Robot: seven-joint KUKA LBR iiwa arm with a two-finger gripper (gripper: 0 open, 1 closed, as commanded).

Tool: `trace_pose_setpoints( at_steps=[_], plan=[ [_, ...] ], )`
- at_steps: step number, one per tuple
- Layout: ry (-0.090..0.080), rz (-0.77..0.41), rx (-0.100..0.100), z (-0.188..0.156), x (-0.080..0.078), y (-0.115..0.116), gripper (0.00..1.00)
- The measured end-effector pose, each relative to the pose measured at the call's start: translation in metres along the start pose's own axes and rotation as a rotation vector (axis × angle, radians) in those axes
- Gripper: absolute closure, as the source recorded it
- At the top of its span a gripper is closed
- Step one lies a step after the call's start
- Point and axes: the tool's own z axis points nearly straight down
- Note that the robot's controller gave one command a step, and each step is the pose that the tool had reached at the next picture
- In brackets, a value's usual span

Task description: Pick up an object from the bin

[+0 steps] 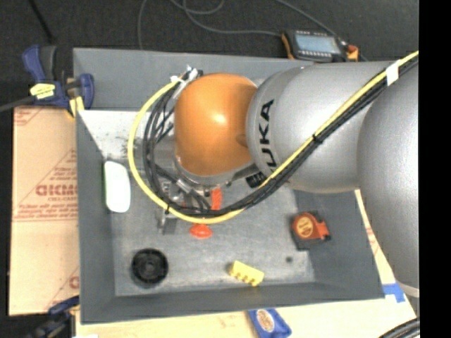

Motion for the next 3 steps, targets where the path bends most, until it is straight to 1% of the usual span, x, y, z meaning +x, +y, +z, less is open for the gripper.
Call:
trace_pose_setpoints(
  at_steps=[1,2,3],
  plan=[
    [0.000,0.002,0.000,0.000,0.000,0.000,0.00],
    [0.000,0.003,0.000,0.000,0.000,0.000,0.00],
    [-0.006,-0.020,-0.002,0.047,0.018,-0.005,0.00]
  ],
)
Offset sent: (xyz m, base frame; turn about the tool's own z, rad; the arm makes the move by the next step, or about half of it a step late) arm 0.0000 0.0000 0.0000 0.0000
